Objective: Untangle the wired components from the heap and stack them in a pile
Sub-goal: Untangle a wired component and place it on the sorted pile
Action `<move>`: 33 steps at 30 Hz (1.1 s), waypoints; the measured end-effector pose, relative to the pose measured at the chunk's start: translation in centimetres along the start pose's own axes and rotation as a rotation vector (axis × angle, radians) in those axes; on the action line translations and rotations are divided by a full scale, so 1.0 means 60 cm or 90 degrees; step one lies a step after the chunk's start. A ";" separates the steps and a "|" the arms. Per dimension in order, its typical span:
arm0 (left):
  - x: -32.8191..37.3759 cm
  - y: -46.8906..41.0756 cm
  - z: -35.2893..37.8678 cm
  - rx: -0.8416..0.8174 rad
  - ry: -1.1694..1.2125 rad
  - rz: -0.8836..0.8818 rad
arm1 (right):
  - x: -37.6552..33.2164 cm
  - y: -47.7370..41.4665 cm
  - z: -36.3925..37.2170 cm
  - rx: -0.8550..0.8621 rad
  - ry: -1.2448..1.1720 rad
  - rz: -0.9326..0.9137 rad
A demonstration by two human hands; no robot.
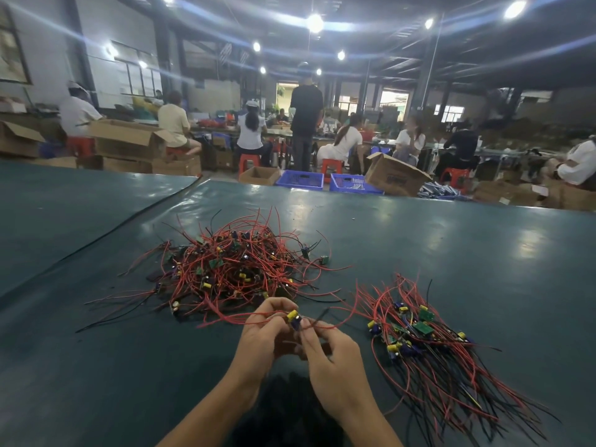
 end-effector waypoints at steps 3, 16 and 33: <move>-0.005 0.001 0.004 -0.014 0.054 -0.031 | 0.004 -0.002 0.005 0.001 -0.099 0.032; -0.017 -0.003 -0.022 -0.015 -0.376 0.117 | 0.023 0.004 0.011 0.000 -0.277 0.176; -0.031 0.006 -0.005 -0.111 -0.324 0.129 | 0.035 0.002 0.021 0.009 -0.281 0.189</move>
Point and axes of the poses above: each hand's wrist, its own y-axis away from the middle knuckle, its own z-axis out of the palm, x = y × z, the point moved 6 cm from there along -y, towards the middle knuckle, and after that the axes turned 12 degrees about y, right-handed, at the moved point
